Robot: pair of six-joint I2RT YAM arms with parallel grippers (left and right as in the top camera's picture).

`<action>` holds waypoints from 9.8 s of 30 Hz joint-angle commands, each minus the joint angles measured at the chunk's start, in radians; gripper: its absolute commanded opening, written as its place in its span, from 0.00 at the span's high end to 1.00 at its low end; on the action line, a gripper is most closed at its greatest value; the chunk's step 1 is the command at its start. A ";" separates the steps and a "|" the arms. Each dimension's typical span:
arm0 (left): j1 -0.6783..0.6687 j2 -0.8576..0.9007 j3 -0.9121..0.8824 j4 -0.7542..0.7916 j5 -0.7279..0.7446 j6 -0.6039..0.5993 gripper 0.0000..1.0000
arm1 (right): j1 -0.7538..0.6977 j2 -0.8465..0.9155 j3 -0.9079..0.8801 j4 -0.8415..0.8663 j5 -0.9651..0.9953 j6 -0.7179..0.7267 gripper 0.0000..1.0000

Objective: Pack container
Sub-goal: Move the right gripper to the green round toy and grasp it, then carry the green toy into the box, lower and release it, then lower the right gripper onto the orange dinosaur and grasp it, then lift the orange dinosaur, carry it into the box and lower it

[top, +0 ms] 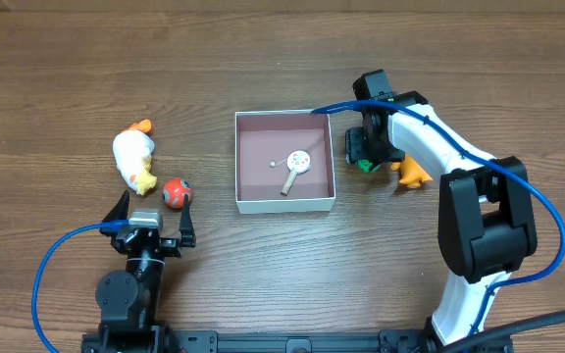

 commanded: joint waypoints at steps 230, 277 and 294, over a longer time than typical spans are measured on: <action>0.006 -0.010 -0.006 0.004 0.010 0.012 0.00 | -0.166 -0.294 -0.124 -0.028 0.069 -0.012 0.30; 0.006 -0.010 -0.006 0.004 0.010 0.012 0.00 | -0.166 -0.195 -0.182 0.029 0.066 -0.012 0.52; 0.006 -0.010 -0.006 0.004 0.010 0.012 0.00 | -0.165 -0.193 -0.183 0.016 0.065 -0.011 0.96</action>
